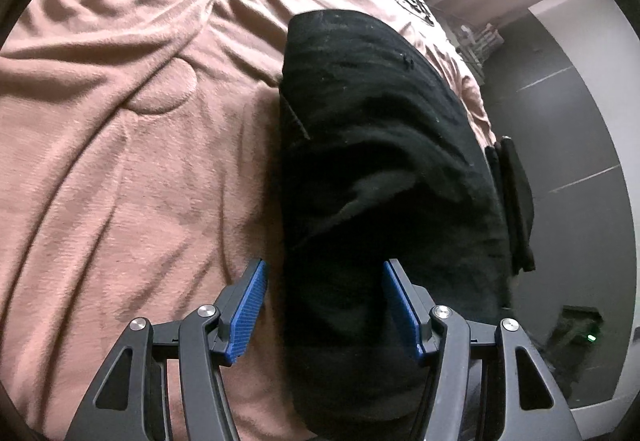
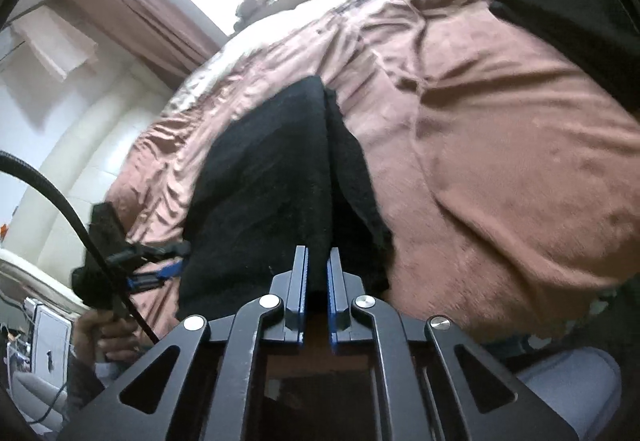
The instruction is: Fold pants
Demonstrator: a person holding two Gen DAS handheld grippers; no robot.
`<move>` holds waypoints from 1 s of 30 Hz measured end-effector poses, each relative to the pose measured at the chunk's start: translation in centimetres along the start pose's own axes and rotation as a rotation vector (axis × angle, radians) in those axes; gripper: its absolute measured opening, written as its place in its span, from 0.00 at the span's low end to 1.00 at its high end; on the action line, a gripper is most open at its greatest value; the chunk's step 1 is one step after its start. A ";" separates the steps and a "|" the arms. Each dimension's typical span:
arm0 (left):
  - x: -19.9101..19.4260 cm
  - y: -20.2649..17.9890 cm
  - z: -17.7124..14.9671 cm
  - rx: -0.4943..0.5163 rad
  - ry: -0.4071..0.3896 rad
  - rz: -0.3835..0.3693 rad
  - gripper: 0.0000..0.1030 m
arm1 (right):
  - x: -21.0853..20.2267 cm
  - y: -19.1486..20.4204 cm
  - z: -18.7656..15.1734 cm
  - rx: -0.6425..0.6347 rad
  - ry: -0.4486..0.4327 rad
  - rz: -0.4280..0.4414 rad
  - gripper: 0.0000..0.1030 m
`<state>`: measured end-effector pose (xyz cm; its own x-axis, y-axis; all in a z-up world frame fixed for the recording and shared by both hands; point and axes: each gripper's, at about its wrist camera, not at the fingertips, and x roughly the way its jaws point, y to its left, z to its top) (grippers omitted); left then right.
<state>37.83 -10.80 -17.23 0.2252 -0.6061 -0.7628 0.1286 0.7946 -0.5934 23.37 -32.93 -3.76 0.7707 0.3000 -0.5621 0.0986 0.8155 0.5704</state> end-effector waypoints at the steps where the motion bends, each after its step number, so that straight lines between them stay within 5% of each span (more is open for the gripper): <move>1: 0.1 0.0 0.0 -0.002 0.001 -0.002 0.60 | 0.8 -0.8 -0.1 0.030 0.018 -0.010 0.04; 9: 1.0 0.2 -0.4 -0.018 0.003 -0.040 0.60 | 2.6 -0.7 1.1 0.030 0.055 -0.040 0.12; 15: 1.2 0.3 -0.4 -0.010 -0.008 -0.054 0.60 | 1.9 0.0 2.6 -0.010 0.017 -0.059 0.43; 30: 2.9 0.8 1.4 -0.043 0.010 -0.136 0.62 | 7.8 -0.1 5.2 -0.051 0.111 0.007 0.43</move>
<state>39.98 -11.89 -19.52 0.1988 -0.7087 -0.6769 0.1159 0.7029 -0.7018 32.62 -33.28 -5.08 0.6967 0.3561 -0.6227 0.0594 0.8365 0.5447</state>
